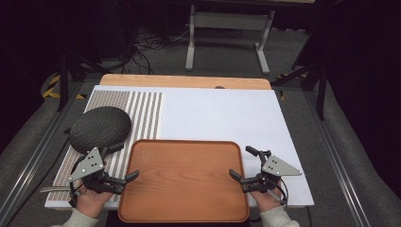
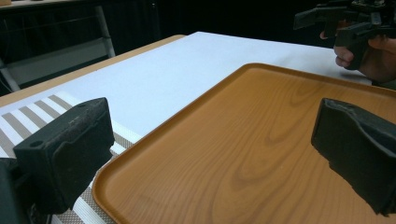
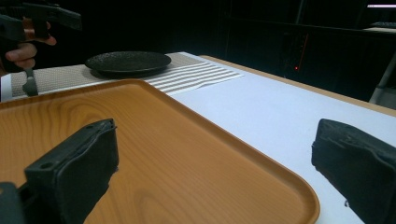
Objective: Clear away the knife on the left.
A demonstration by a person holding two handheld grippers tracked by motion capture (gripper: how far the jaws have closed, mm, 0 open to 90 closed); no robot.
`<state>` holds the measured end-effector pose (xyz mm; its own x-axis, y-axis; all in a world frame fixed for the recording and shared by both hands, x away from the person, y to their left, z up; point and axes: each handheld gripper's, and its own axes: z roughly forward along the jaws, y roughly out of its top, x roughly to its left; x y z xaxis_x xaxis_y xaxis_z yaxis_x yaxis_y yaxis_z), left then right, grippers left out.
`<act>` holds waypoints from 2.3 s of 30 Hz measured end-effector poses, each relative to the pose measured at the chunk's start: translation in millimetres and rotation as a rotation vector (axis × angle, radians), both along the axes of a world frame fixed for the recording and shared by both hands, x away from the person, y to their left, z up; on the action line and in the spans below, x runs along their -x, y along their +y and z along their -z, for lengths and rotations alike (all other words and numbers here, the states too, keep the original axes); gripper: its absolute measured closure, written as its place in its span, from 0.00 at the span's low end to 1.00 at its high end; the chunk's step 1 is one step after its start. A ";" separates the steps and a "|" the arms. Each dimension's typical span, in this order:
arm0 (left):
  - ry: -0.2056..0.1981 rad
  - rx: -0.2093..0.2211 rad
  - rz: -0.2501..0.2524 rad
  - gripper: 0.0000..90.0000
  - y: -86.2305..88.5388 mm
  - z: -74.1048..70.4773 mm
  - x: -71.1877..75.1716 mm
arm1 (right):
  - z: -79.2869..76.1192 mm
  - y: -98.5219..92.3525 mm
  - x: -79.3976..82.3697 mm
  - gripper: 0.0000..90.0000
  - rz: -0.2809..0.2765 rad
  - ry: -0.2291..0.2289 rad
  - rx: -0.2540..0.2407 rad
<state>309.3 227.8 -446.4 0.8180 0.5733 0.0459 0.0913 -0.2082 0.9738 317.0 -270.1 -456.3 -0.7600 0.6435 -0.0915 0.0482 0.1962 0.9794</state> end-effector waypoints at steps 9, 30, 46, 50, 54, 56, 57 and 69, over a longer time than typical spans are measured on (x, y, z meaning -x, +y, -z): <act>0.019 -0.037 0.056 0.01 2.4 -10.7 -4.0 | 0.5 -1.1 0.3 0.01 0.001 0.003 -0.001; 0.098 -0.220 0.178 0.08 20.1 -33.9 -8.9 | 1.1 -0.4 -0.3 0.02 -0.018 0.014 0.002; 0.162 -0.369 0.180 0.10 51.2 -48.7 -7.0 | 1.6 0.3 -0.6 0.03 -0.021 0.023 0.001; 0.177 -0.385 0.182 0.11 56.0 -49.0 -7.0 | 2.1 0.7 -1.1 0.03 -0.023 0.026 0.002; 0.203 -0.427 0.193 0.12 59.3 -48.2 -8.8 | 2.2 1.1 -1.1 0.03 -0.027 0.030 0.004; 0.211 -0.440 0.194 0.12 60.4 -47.9 -9.4 | 2.2 1.2 -1.1 0.03 -0.027 0.031 0.004; 0.222 -0.452 0.198 0.12 62.0 -47.6 -10.4 | 2.4 1.3 -1.4 0.03 -0.029 0.032 0.004; 0.288 -0.566 0.253 0.15 71.5 -40.4 -15.8 | 2.9 1.6 -1.7 0.03 -0.030 0.038 0.009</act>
<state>325.1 299.3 -406.0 0.9483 0.3145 0.0427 0.2118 -0.7272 0.6529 318.7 -268.4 -459.2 -0.7818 0.6198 -0.0685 0.0789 0.2073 0.9751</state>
